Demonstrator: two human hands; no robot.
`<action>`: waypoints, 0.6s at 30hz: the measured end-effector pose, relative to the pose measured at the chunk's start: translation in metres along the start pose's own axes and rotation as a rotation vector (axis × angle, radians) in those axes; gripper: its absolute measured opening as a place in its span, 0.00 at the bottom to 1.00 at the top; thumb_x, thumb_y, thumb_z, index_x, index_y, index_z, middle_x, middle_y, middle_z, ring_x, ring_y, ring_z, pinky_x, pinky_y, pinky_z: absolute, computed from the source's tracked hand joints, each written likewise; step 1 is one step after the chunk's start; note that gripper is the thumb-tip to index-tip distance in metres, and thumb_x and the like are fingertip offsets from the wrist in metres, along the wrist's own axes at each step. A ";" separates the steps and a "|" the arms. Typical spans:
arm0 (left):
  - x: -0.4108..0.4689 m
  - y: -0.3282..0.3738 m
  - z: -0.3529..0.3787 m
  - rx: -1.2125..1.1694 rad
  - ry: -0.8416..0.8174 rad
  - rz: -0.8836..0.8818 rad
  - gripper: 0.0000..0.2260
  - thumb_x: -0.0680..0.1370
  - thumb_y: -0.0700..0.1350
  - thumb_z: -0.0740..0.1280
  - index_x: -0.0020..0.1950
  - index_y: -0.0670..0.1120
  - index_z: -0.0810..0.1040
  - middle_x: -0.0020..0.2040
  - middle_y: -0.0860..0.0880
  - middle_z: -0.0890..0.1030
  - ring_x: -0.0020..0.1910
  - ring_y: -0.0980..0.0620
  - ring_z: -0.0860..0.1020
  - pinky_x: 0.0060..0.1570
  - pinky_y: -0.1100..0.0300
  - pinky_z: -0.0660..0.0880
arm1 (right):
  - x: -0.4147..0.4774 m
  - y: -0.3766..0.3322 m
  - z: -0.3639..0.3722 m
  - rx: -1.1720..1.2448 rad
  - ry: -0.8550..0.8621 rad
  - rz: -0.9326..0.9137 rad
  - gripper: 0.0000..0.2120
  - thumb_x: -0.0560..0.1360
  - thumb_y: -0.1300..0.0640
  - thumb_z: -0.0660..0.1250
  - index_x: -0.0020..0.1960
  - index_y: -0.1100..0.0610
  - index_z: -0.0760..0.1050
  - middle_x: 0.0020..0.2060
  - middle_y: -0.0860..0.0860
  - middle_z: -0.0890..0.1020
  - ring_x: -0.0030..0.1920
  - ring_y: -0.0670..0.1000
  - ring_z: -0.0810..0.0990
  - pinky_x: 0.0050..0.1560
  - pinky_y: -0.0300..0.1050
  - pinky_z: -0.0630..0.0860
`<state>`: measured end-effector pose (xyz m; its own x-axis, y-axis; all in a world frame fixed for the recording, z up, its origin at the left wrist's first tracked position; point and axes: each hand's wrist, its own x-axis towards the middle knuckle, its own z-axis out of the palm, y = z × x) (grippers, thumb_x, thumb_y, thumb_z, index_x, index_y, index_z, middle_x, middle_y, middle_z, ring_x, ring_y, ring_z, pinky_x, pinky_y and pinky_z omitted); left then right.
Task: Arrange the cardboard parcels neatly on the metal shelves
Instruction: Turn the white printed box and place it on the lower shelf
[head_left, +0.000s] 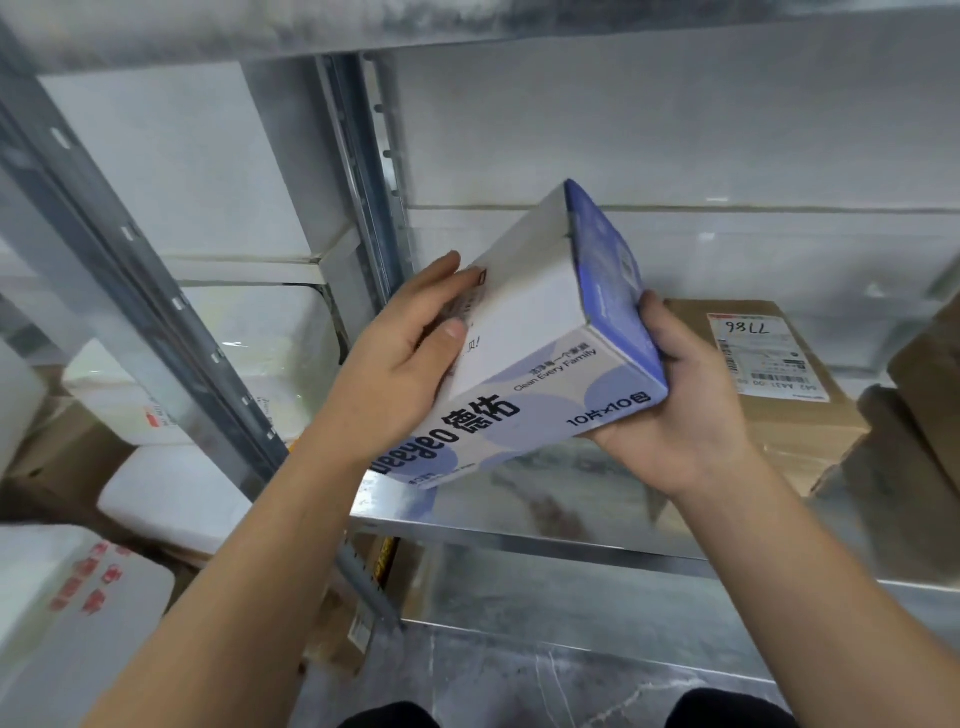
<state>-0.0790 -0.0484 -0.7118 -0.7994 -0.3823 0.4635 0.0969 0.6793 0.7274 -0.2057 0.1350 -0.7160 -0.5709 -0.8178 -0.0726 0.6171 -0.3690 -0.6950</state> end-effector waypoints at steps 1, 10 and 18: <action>0.001 0.000 0.000 0.100 0.005 -0.018 0.21 0.81 0.51 0.60 0.74 0.53 0.71 0.77 0.53 0.68 0.74 0.65 0.63 0.71 0.75 0.57 | 0.000 0.004 -0.003 0.020 0.011 -0.002 0.23 0.76 0.43 0.61 0.67 0.48 0.76 0.51 0.51 0.85 0.48 0.52 0.83 0.47 0.47 0.78; -0.006 0.001 -0.007 0.008 0.050 -0.567 0.28 0.78 0.64 0.67 0.75 0.55 0.69 0.63 0.58 0.73 0.58 0.57 0.75 0.58 0.59 0.71 | 0.005 0.031 -0.022 0.152 0.027 -0.119 0.28 0.78 0.50 0.62 0.78 0.42 0.66 0.68 0.49 0.79 0.62 0.55 0.78 0.55 0.53 0.77; -0.011 -0.051 -0.018 -0.310 0.338 -0.882 0.13 0.83 0.48 0.64 0.64 0.45 0.81 0.46 0.45 0.84 0.40 0.49 0.80 0.38 0.58 0.74 | 0.014 0.035 -0.048 0.090 0.203 -0.163 0.22 0.85 0.55 0.56 0.77 0.40 0.66 0.66 0.46 0.82 0.60 0.53 0.83 0.60 0.56 0.77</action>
<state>-0.0644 -0.0903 -0.7448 -0.4533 -0.8632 -0.2225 -0.2619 -0.1097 0.9588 -0.2182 0.1318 -0.7759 -0.7576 -0.6428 -0.1132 0.5490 -0.5337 -0.6433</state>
